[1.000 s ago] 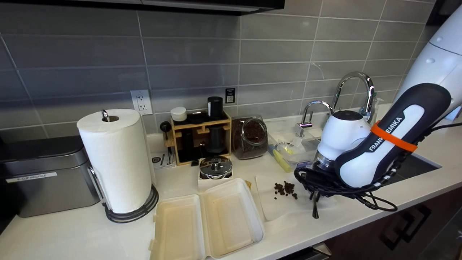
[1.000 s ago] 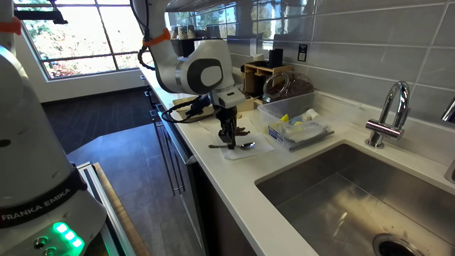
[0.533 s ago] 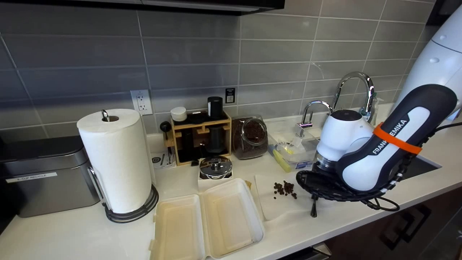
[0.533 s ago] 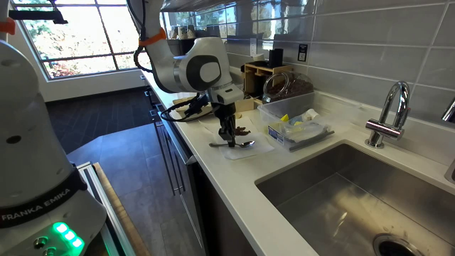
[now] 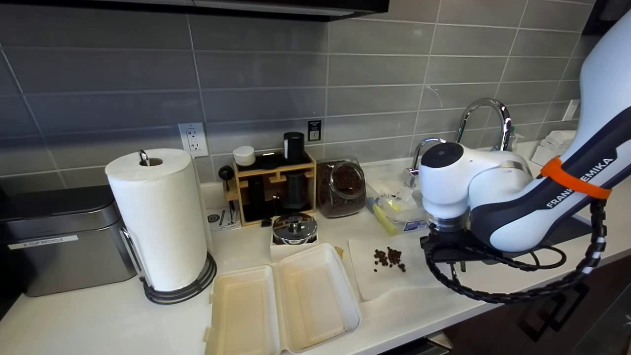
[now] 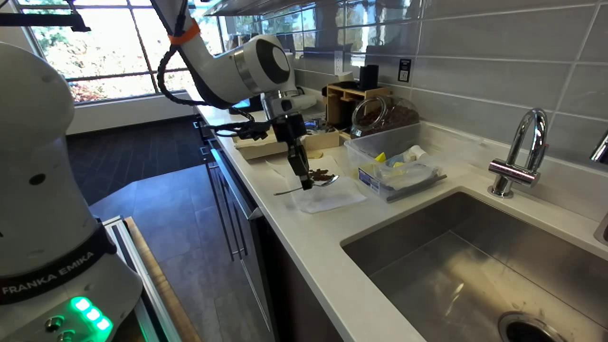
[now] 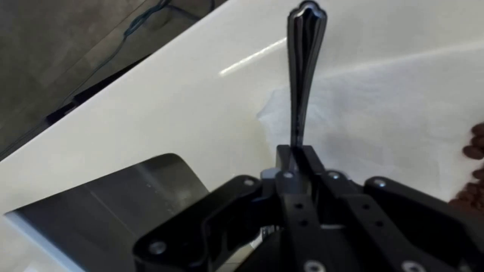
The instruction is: Use the silver spoon to remove some of the contents on the napkin and put them in the takeaway pack
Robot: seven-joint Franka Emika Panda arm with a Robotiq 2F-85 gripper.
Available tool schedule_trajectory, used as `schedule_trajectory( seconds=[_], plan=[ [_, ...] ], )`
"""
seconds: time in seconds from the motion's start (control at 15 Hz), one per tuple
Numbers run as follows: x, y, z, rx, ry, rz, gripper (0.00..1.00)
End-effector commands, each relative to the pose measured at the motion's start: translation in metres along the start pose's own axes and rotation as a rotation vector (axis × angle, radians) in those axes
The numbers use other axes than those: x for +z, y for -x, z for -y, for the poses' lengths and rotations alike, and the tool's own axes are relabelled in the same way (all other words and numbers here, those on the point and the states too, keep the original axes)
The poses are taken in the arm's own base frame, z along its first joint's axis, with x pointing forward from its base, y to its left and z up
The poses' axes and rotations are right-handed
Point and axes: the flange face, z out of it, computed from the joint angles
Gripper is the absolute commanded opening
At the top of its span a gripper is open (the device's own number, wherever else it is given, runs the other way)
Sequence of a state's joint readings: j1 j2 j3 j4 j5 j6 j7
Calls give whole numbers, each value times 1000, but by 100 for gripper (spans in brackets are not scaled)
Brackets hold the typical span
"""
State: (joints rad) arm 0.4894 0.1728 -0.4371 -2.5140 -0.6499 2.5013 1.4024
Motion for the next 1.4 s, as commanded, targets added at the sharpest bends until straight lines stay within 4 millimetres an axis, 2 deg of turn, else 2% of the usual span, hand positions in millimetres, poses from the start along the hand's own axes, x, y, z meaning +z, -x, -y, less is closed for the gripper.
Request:
schedule_trajectory(
  seconds=[0.0,0.2,0.27,0.47,0.6,0.67,1.13,1.33],
  plan=[
    [-30,14,18,-134,137,-50,2],
    [-46,25,38,-301,199,-29,2],
    [-43,28,30,-214,173,-40,8],
    [-51,28,38,-280,179,-41,8],
    [-48,25,37,-287,183,-34,8],
    [-44,24,35,-330,166,-17,2],
    [-33,-9,38,-655,152,23,2],
    [-27,-14,45,-774,163,43,2]
  ],
)
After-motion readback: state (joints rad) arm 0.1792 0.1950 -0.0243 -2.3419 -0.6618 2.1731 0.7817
